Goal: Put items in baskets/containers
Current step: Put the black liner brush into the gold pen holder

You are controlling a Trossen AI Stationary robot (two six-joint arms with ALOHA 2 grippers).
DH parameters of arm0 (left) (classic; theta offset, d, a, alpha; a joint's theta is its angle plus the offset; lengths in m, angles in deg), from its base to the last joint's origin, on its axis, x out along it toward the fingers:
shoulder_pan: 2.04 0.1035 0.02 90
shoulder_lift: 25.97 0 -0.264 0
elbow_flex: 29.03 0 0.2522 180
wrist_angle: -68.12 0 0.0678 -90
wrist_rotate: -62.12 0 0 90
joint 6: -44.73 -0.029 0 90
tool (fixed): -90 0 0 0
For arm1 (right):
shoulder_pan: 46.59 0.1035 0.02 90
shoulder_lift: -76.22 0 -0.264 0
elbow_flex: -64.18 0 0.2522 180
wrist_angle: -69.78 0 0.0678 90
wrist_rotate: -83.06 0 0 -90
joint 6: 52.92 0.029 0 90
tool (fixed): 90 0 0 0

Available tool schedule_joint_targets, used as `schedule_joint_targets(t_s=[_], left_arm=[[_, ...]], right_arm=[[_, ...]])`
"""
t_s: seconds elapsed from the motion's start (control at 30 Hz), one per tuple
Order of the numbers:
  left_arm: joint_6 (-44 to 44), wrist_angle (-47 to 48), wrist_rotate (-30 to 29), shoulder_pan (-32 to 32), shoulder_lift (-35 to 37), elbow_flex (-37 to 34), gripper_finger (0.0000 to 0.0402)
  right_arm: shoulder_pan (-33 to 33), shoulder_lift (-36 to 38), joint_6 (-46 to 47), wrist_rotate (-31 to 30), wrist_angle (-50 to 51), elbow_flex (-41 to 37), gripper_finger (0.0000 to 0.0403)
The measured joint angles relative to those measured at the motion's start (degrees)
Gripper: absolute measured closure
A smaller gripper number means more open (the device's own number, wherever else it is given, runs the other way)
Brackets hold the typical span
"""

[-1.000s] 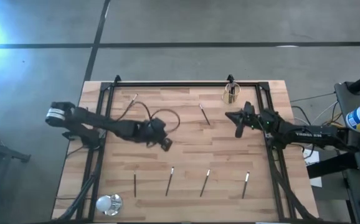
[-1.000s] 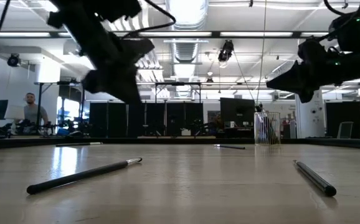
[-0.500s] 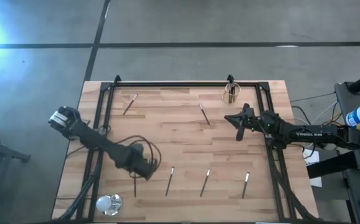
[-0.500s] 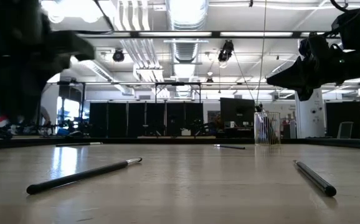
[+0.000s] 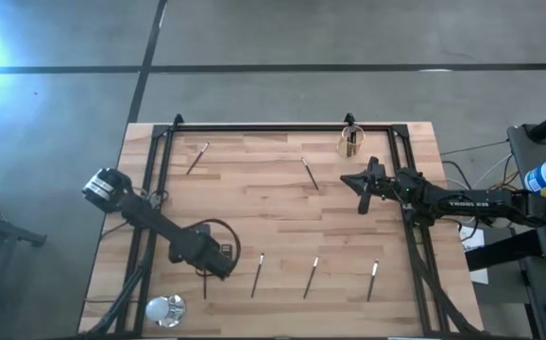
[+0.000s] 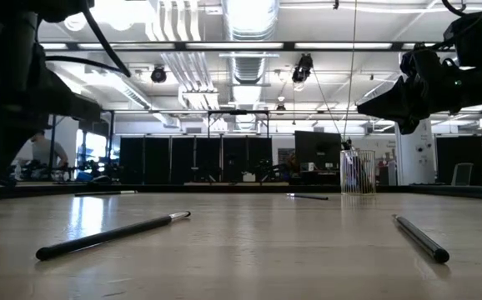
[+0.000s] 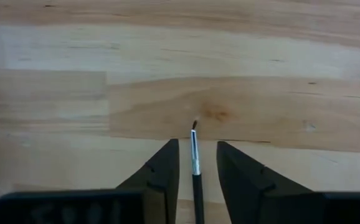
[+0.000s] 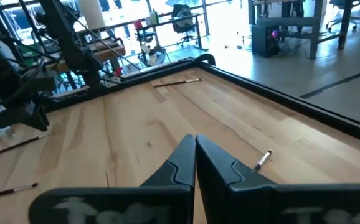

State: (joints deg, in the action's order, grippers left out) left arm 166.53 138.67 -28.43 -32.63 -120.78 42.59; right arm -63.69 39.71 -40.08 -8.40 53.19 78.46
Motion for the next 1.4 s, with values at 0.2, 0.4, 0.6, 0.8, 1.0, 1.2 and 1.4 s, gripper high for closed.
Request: schedule_joint_targets(t_s=[0.2,0.4,0.6,0.8,1.0,1.2,1.4], left_arm=[[0.02,-2.99,0.06,0.0,-0.91,-2.27,0.0323],[0.13,-9.38,0.68,0.04,-0.59,-6.2,0.0337],[-1.22,-12.49,1.11,0.04,-0.78,-8.85,0.0346],[-1.56,-13.98,1.49,0.0,-0.83,-10.55,0.0395],[-2.58,-12.87,1.03,0.0,0.8,-10.06,0.0399],[-2.85,-2.98,-8.25,0.31,7.15,-7.4,0.0401],[-5.22,-3.6,-20.37,1.33,11.99,-6.36,0.0401]], right_arm=[[0.0,-0.02,-0.42,0.0,-0.01,0.0,0.0394],[0.0,-0.02,-0.42,0.0,0.06,0.0,0.0394],[0.0,-0.07,-0.83,-0.04,0.05,0.0,0.0394],[0.0,-0.07,-0.83,-0.07,0.04,0.0,0.0394],[0.0,-0.36,-0.89,-0.09,-0.01,0.0,0.0394],[0.0,-0.37,-1.09,-0.2,0.04,0.0,0.0394],[-0.02,-0.46,-1.07,-0.22,-0.02,0.0,0.0394]])
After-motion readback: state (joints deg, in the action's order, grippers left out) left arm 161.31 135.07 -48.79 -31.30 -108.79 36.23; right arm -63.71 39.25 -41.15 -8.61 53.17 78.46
